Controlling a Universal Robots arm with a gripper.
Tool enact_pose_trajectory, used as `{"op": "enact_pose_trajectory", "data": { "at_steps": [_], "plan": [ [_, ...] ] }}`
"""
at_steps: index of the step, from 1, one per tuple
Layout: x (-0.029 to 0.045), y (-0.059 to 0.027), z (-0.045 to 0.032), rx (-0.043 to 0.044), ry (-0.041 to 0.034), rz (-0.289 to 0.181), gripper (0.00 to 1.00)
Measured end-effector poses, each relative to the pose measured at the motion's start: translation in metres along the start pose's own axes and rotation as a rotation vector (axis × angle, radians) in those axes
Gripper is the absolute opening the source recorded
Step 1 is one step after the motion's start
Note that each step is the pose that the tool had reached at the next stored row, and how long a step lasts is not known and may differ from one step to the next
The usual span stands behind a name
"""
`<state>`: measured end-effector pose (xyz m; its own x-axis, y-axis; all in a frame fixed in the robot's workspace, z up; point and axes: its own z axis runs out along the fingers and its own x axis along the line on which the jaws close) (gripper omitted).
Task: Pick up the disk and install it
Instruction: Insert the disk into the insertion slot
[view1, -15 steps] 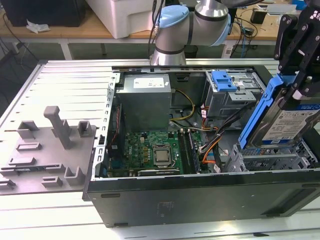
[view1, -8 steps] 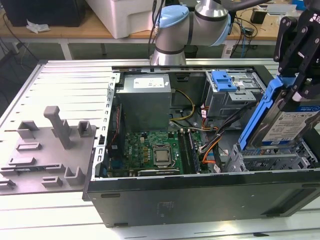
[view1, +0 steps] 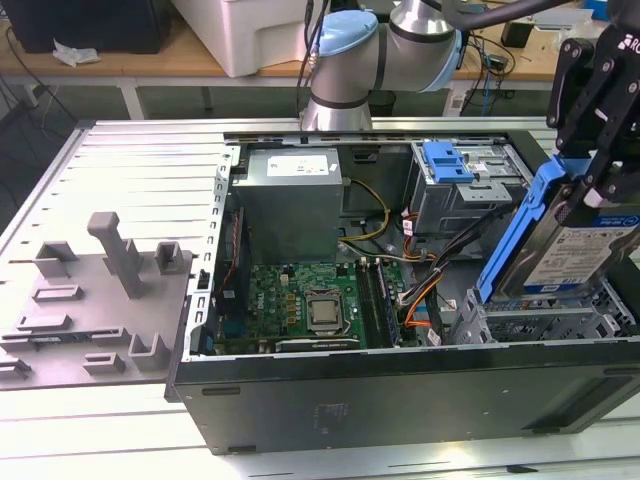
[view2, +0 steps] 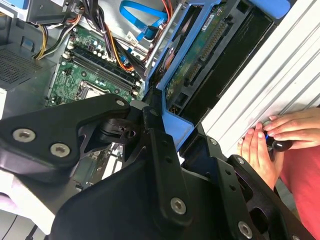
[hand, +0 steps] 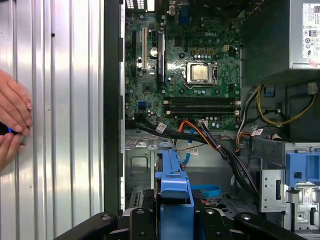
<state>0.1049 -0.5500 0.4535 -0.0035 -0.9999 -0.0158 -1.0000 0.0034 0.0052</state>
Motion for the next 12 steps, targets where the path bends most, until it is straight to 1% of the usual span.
{"op": "enact_pose_trajectory", "data": {
  "at_steps": [7,12],
  "plan": [
    [0.0003,0.0000,0.0028,0.0000,-0.0007,0.000,0.37],
    [0.0003,-0.0001,0.0048,0.0000,-0.0034,0.000,0.37]
  ]
}}
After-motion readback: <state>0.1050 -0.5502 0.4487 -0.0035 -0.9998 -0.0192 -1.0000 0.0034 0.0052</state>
